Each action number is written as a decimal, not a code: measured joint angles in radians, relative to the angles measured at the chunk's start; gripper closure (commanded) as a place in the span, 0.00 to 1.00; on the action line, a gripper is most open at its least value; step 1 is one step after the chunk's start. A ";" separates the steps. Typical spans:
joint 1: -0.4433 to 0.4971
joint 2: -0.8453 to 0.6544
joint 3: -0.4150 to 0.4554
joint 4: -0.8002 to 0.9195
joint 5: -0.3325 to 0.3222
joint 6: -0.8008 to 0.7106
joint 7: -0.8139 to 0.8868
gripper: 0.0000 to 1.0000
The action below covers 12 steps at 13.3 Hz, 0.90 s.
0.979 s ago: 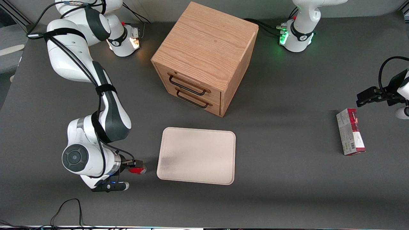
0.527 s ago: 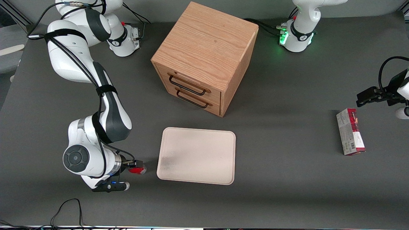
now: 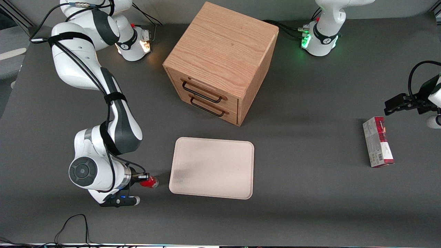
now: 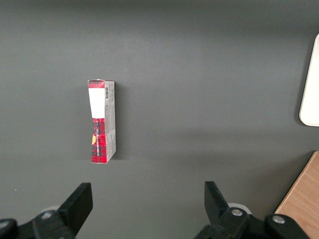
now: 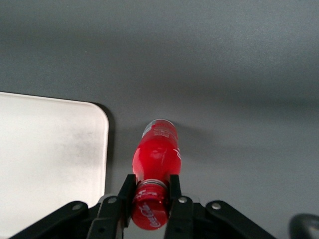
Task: Place coke bottle on tray
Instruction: 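Close the right gripper around the bottle's neck, then lift the bottle with the right gripper and swing it back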
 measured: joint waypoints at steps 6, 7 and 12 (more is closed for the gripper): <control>0.000 -0.001 0.000 0.014 0.000 -0.065 0.000 1.00; -0.001 -0.004 0.000 0.026 0.000 -0.097 0.000 1.00; -0.007 -0.146 0.002 0.063 0.000 -0.322 0.000 1.00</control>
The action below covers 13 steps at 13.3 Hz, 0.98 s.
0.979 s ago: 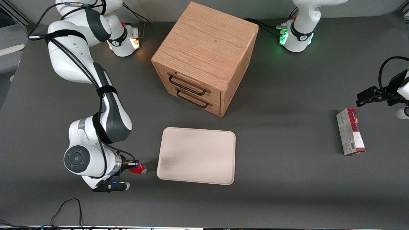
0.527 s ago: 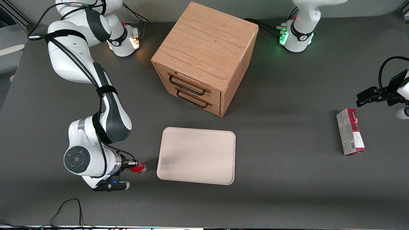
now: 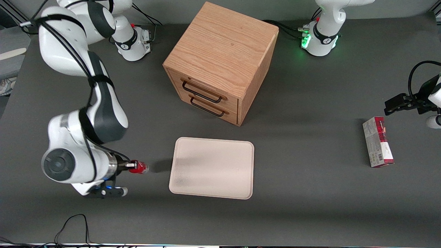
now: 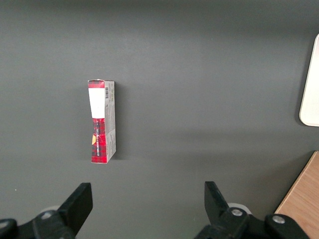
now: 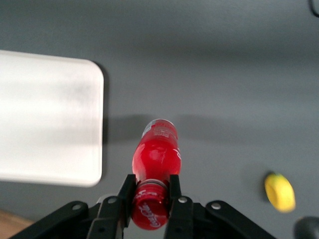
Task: Place coke bottle on tray
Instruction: 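Lift the bottle with the right gripper and swing it back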
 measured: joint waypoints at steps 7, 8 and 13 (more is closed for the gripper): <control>-0.026 -0.184 0.008 0.001 0.007 -0.221 0.000 1.00; -0.026 -0.187 0.008 0.000 0.007 -0.229 0.000 1.00; -0.025 -0.183 0.052 -0.014 0.009 -0.191 0.032 1.00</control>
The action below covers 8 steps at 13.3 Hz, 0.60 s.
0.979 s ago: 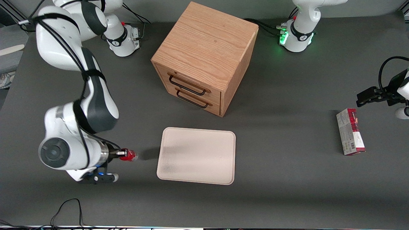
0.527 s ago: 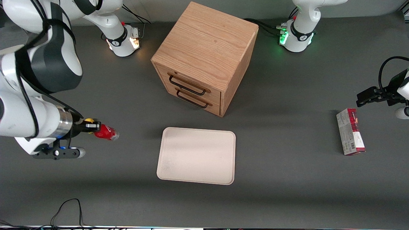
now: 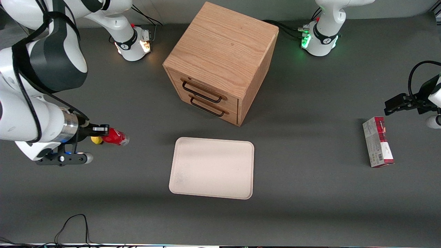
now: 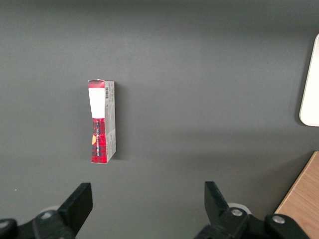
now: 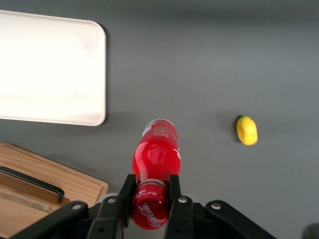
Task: Place coke bottle on tray
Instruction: 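Lift the bottle with the right gripper and swing it back, then carry the bottle over the cream tray and lower it onto it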
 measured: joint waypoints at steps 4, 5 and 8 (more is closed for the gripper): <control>0.013 0.044 0.087 -0.016 0.000 0.137 0.171 1.00; 0.024 0.060 0.095 -0.019 0.000 0.162 0.199 1.00; 0.063 0.102 0.098 -0.022 -0.004 0.206 0.229 1.00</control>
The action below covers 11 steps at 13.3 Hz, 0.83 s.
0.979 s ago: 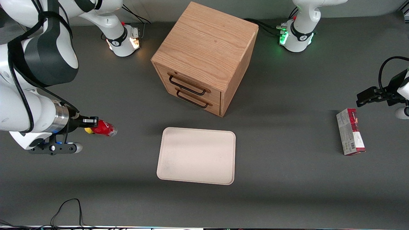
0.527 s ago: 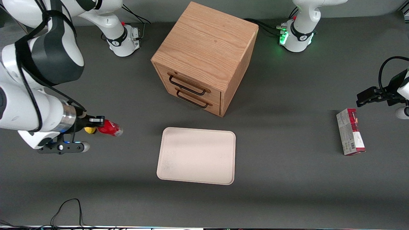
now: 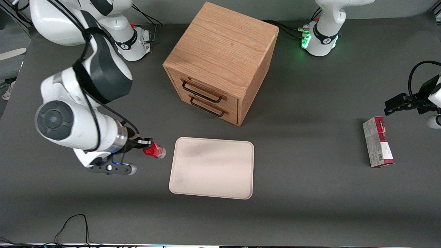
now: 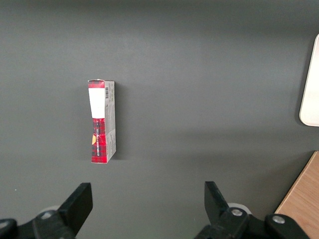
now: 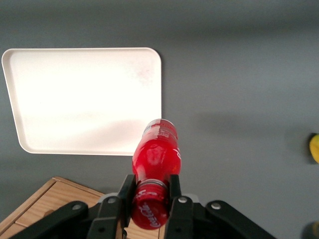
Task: Place coke bottle on tray
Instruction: 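Carry the bottle over the cream tray and lower it onto it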
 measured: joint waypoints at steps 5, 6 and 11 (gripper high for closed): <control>0.030 0.047 0.000 -0.001 -0.005 0.087 0.047 1.00; 0.034 0.059 -0.001 -0.002 -0.008 0.115 0.055 1.00; 0.041 0.154 -0.002 -0.004 -0.058 0.255 0.090 1.00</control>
